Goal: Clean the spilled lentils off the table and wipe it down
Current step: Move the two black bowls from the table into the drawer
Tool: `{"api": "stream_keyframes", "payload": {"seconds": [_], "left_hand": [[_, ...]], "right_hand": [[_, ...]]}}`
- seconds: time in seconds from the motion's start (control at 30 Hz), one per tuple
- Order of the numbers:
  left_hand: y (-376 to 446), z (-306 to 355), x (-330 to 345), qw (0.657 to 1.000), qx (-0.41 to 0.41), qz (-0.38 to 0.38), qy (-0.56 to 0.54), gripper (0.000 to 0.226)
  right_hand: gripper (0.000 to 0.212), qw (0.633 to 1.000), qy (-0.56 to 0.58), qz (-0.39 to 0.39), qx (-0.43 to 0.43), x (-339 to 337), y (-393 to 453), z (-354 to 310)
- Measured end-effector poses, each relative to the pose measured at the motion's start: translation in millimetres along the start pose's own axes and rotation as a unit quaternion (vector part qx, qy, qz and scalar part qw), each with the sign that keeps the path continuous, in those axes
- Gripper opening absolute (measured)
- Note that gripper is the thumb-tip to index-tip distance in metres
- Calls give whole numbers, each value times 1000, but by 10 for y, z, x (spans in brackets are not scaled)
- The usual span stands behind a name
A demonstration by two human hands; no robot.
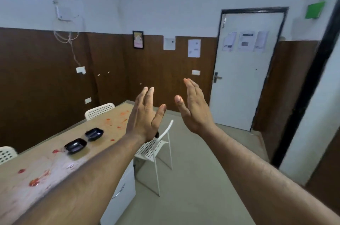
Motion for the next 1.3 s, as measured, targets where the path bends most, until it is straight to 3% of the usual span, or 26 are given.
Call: {"api": "stream_keyframes", "payload": {"seconds": [0.1, 0.43, 0.83, 0.97, 1.13, 1.3], "left_hand": [[-26, -477, 202, 999, -31, -14, -13, 79], [124, -3009, 1016, 982, -183, -35, -19, 80], [206, -5410, 1057, 924, -376, 11, 64, 66], [44, -6133, 1263, 884, -459, 30, 77, 66], [70, -6819, 1588, 838, -533, 61, 100, 45], [12, -7476, 1851, 742, -651, 64, 146, 45]], "right_hand": [[72, 998, 37, -44, 1, 602, 61, 145], [71, 977, 91, -194, 5, 3368, 600, 407], [70, 924, 138, -357, -17, 6238, 1235, 219], [58, 899, 153, -410, -18, 7203, 1384, 286], [58, 871, 145, -468, 2, 8513, 1535, 564], [37, 869, 98, -484, 36, 9365, 1772, 756]]}}
Point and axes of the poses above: each hand's wrist, its own y-axis towards the middle knuckle, its own x-axis out of the palm, z = x × y, the point moved 5 cm from there along y, towards the middle knuckle, and after that the axes turned 4 degrees about z, right-handed, at the moved point
